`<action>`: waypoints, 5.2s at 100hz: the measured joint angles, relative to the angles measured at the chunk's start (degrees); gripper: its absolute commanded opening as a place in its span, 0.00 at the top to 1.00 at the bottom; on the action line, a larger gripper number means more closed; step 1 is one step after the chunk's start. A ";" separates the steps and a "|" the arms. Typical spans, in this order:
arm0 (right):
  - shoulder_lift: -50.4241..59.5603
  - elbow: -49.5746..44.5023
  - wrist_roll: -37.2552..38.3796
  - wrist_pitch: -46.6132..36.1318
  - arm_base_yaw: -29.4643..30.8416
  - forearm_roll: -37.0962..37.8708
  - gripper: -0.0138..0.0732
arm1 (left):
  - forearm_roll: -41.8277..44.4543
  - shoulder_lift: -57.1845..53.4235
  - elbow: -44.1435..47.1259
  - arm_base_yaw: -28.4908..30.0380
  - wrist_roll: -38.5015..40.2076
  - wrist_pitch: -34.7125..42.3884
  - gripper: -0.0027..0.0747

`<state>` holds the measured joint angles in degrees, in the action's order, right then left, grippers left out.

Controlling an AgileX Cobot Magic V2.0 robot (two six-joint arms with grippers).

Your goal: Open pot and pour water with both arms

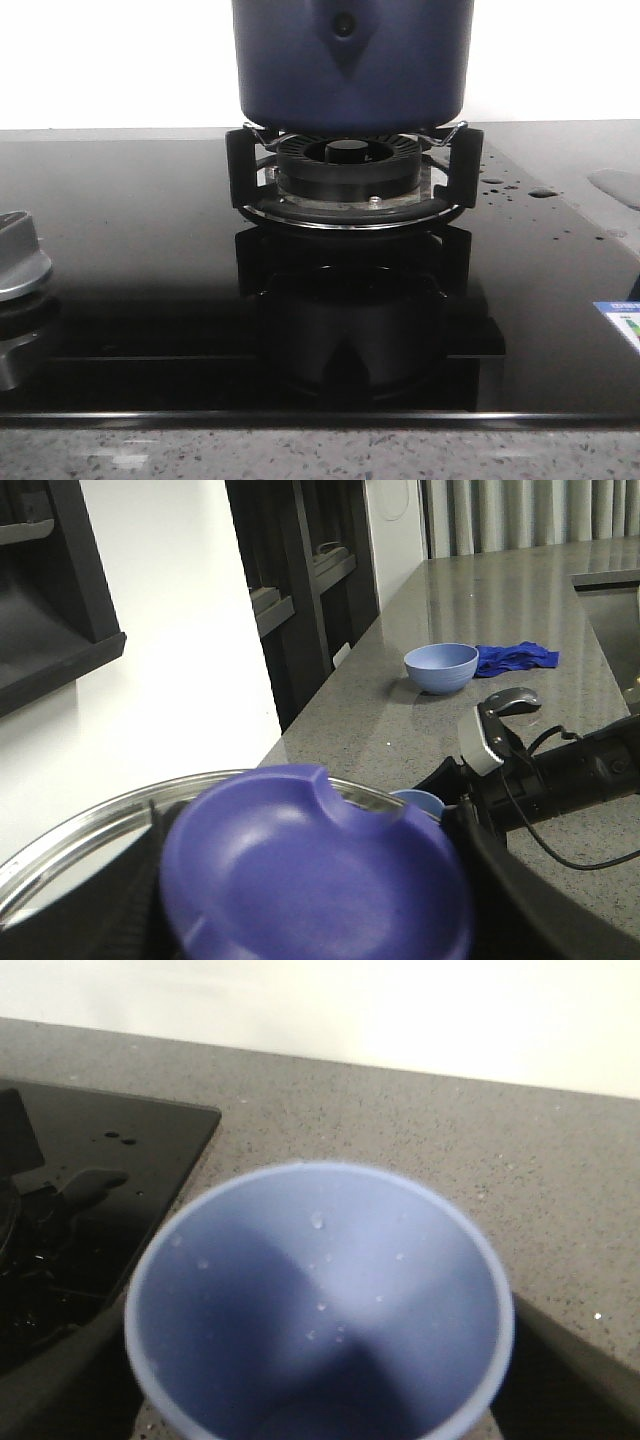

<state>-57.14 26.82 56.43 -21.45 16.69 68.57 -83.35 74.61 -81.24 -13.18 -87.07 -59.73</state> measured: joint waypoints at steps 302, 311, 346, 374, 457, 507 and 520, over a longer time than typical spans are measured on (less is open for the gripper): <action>36.57 -1.70 43.79 -6.24 -17.43 37.53 0.91 | 2.92 -52.87 50.88 4.71 9.54 31.39 0.99; 36.57 -1.70 43.79 -6.24 -17.43 37.53 0.91 | 2.81 -55.01 52.04 4.71 9.66 31.47 0.99; 36.57 -1.70 43.88 -6.24 -17.43 37.53 0.91 | 2.70 -55.75 52.28 4.71 9.78 31.37 0.99; 36.57 -1.70 44.04 -6.24 -17.43 37.53 0.91 | 2.70 -55.75 52.28 4.71 9.78 33.52 0.99; 36.57 -1.70 44.04 -6.24 -17.43 37.53 0.91 | 77.92 -74.69 77.29 9.64 78.75 43.39 0.99; 36.57 -1.70 44.04 -6.34 -17.43 37.53 0.91 | 81.44 -74.78 81.28 9.64 85.65 41.27 0.99; 36.57 -1.70 44.04 -6.34 -17.43 37.53 0.91 | 80.93 -74.78 81.28 9.64 85.79 41.14 0.99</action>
<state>-20.57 25.12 100.48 -27.79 -0.74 106.11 -2.43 -0.17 0.04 -3.54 -1.28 -18.60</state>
